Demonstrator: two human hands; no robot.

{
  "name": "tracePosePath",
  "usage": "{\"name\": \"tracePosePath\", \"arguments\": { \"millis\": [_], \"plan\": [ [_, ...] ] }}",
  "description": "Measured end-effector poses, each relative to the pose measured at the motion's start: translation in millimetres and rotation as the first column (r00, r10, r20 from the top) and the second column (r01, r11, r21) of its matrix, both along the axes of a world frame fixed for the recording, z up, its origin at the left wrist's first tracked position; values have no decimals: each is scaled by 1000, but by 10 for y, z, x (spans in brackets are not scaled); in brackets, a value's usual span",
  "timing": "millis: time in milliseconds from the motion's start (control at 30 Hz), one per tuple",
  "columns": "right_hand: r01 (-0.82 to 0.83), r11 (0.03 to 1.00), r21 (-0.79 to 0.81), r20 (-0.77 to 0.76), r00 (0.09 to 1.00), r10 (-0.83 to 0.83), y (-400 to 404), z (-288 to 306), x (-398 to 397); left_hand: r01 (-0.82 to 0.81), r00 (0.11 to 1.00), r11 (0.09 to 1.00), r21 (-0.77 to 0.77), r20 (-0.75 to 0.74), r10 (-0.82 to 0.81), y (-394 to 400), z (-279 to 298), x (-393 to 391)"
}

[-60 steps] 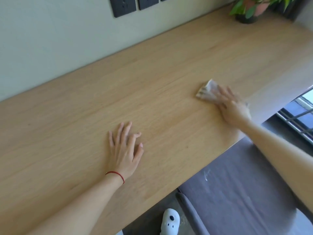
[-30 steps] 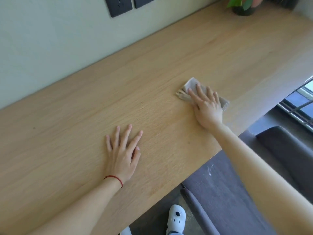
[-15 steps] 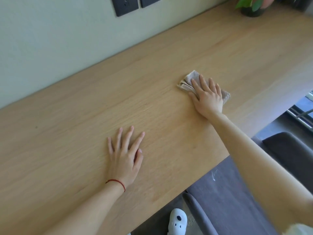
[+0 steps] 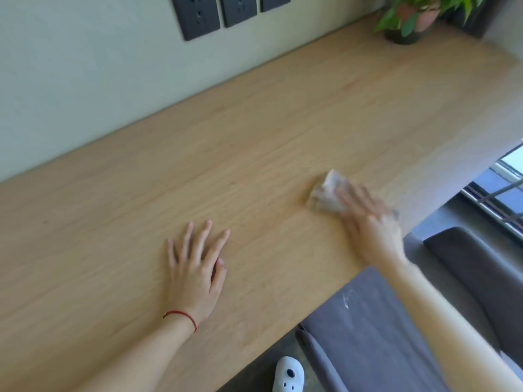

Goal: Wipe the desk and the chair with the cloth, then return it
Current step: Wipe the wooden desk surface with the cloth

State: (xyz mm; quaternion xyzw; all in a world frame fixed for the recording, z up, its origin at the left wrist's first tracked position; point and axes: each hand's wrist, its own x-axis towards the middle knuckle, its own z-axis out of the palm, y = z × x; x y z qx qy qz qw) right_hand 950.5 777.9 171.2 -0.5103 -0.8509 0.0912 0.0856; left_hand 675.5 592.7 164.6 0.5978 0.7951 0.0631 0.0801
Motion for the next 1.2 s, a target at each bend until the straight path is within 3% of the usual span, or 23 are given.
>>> {"name": "tracePosePath", "arguments": {
  "millis": [67, 133, 200, 333, 467, 533, 600, 700, 767, 833, 900, 967, 1100, 1200],
  "plan": [
    [199, 979, -35, -5, 980, -199, 536, 27, -147, -13, 1000, 1000, -13, 8, 13, 15, 10, 1],
    [256, 964, -72, -36, 965, -259, 836, 23, -542, -24, 1000, 1000, -18, 17, 24, 23, 18, 5],
    [147, 987, -66, -41, 988, -150, 819, -8, -1061, -42, 999, 999, -8, 32, 43, 16, 15, 7],
    [-236, 970, -50, -55, 971, 234, 129, -23, -1792, -114, 991, 992, 48, 71, 110, -9, 27, 44],
    [-467, 883, -52, -91, 883, 461, -577, -69, -1354, -189, 981, 975, 118, 68, 182, -19, 41, 36],
    [-493, 870, -16, -73, 868, 491, -677, -91, -837, -181, 983, 975, 129, 62, 174, -18, 35, 47],
    [-413, 911, -2, -72, 908, 412, -440, -77, -447, -167, 985, 978, 121, 55, 161, -10, 32, 44],
    [-114, 991, -67, -32, 993, 112, 183, -29, -234, -149, 988, 983, 106, 45, 145, 0, 31, 27],
    [65, 993, -96, -25, 997, -67, 486, 14, -303, -148, 989, 984, 97, 44, 144, -3, 31, 22],
    [137, 987, -90, -18, 990, -139, 499, 15, -488, -145, 989, 986, 86, 42, 142, -12, 30, 27],
    [72, 996, -57, -17, 997, -73, 238, -15, -680, -143, 989, 987, 79, 41, 140, -18, 22, 29],
    [-102, 994, -33, -23, 995, 101, -186, -34, -810, -146, 989, 986, 84, 39, 143, -14, 26, 34],
    [-502, 864, -46, -78, 864, 498, -958, 6, -566, -141, 990, 983, 116, 33, 138, -14, 43, 59],
    [-481, 876, -24, -62, 875, 479, -870, 50, -97, -123, 992, 988, 93, 15, 122, -42, 18, 54]
  ]
}}
